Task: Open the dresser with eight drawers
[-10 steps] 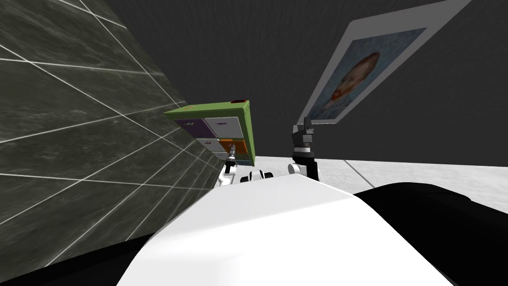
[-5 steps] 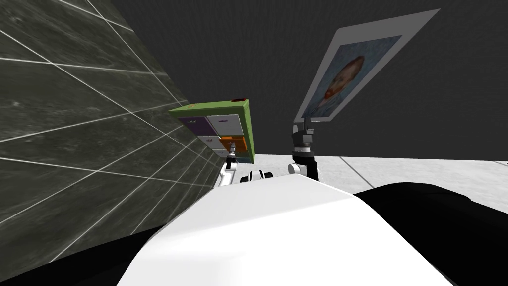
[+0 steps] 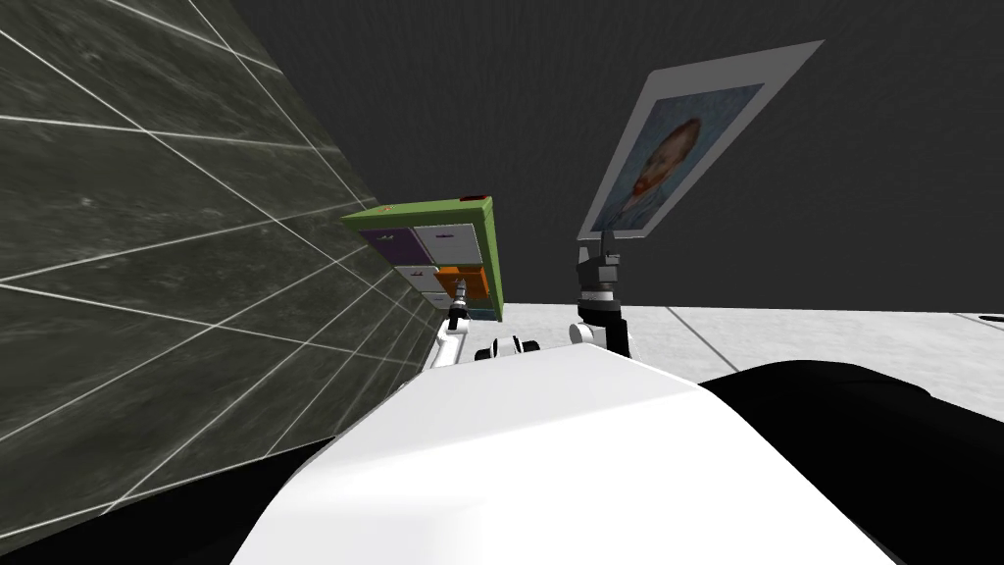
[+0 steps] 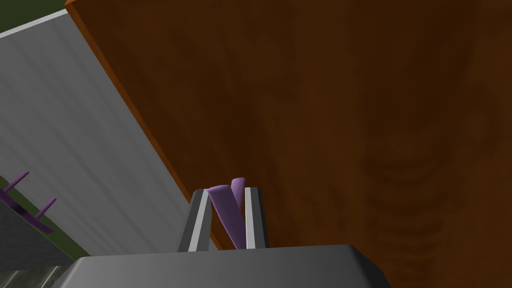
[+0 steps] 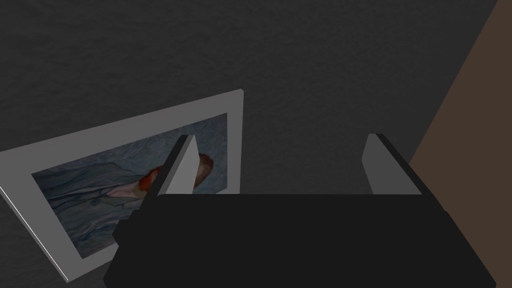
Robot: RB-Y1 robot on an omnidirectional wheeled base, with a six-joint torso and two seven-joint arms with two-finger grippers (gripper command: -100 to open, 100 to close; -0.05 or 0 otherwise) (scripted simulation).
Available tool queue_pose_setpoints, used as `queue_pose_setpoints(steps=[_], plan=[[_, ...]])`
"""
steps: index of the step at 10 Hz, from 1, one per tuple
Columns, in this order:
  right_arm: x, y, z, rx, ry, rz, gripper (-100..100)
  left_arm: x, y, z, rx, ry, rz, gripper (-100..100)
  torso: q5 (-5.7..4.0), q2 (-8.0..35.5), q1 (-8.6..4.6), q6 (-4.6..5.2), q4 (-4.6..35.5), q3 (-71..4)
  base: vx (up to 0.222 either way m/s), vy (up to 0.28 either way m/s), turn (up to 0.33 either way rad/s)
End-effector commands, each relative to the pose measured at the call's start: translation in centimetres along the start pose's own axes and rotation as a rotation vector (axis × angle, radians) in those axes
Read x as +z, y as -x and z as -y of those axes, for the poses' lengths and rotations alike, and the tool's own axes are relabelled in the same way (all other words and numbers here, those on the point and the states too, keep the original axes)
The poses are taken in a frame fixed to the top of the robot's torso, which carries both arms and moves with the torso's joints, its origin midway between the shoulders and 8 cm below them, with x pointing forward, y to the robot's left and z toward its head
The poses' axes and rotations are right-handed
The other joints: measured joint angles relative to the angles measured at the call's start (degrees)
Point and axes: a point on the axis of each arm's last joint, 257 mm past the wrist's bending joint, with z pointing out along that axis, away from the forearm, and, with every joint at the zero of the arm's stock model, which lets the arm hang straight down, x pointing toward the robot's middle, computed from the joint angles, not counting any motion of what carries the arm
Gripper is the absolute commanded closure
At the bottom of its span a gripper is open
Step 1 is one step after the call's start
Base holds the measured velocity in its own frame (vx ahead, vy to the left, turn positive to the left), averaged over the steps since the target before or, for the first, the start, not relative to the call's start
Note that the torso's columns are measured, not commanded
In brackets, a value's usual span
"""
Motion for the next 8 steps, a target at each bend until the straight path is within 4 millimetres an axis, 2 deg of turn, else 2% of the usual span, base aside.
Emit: queue_pose_setpoints(steps=[1,2,3,4,5,6,8], plan=[[0.0,0.0,0.0,0.000,0.000,0.000,0,1.9,0.9,0.7,-0.001,-0.013,0.020,100,0.01,0.3,0.14,-0.01,0.1,0.2,-0.106,0.021,-0.036],[0.0,0.0,0.0,0.000,0.000,0.000,0,1.6,0.4,-0.5,-0.005,0.013,0.012,100,0.02,0.5,0.07,0.01,0.2,0.3,-0.065,0.007,0.010],[0.0,0.0,0.0,0.000,0.000,0.000,0,2.9,0.7,0.4,-0.012,-0.004,0.027,100,0.03,0.4,-0.04,0.07,0.1,0.2,-0.124,0.021,-0.028],[0.0,0.0,0.0,0.000,0.000,0.000,0,3.5,0.2,0.5,-0.016,0.000,0.016,100,0.00,0.4,-0.10,0.16,0.2,0.2,-0.126,0.031,-0.034],[0.0,0.0,0.0,0.000,0.000,0.000,0,3.2,-0.1,-0.2,-0.018,0.015,0.012,100,-0.02,0.5,-0.20,0.23,0.2,0.3,-0.075,0.020,0.012],[0.0,0.0,0.0,0.000,0.000,0.000,0,4.4,0.2,0.8,-0.027,-0.003,0.027,100,-0.03,0.3,-0.27,0.22,0.1,0.2,-0.114,0.027,-0.034],[0.0,0.0,0.0,0.000,0.000,0.000,0,4.8,-0.8,0.3,-0.034,0.016,0.009,100,-0.06,0.5,-0.39,0.38,0.3,0.3,-0.085,0.019,-0.003]])
